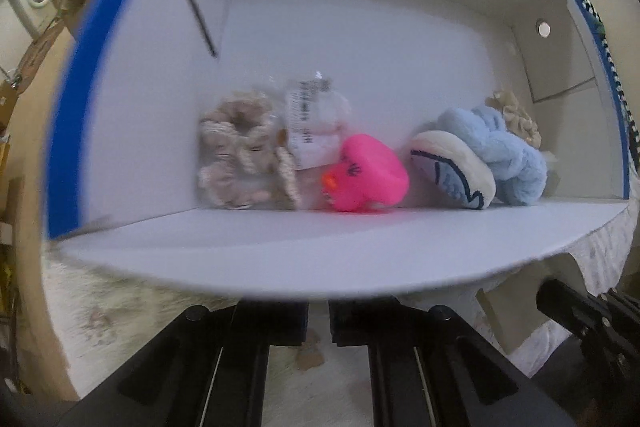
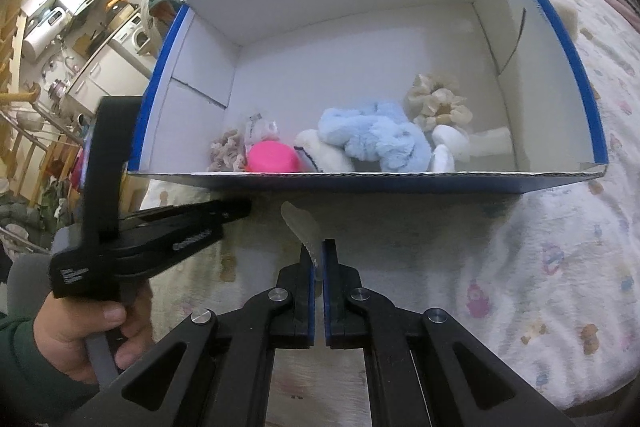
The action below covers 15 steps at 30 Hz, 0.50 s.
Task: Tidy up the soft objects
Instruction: 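Grasp the orange sponge with the left gripper while the right gripper holds the tan piece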
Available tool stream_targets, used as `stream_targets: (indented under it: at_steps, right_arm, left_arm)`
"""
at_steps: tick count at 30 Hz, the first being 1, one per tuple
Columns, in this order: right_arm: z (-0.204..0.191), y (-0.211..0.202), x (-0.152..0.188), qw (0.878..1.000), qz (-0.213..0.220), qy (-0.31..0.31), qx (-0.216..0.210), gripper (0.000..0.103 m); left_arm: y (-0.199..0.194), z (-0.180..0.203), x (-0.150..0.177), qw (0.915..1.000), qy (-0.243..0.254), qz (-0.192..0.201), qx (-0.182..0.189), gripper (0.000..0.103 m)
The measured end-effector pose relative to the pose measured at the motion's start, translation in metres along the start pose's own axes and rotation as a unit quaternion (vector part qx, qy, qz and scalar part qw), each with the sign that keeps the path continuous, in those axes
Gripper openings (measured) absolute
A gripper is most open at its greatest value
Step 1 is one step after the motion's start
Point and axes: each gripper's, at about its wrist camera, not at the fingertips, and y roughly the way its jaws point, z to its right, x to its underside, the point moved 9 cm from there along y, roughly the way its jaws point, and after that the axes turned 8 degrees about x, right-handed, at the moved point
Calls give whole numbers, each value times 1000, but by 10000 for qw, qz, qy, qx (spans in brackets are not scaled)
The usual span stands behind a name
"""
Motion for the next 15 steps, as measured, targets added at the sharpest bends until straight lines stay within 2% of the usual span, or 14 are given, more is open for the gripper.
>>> stream_targets:
  at_steps: [9, 13, 15]
  right_arm:
    - [-8, -2, -2, 9999, 63, -63, -98, 5]
    - [-14, -5, -2, 9998, 110, -114, -155, 5]
    - [-16, -8, -3, 9996, 139, -124, -195, 5]
  left_arm:
    - [-50, -21, 16, 9992, 82, 343, -201, 7]
    - [-83, -33, 25, 9981, -62, 561, -229, 7]
    - [-86, -34, 26, 9976, -123, 636, -235, 7]
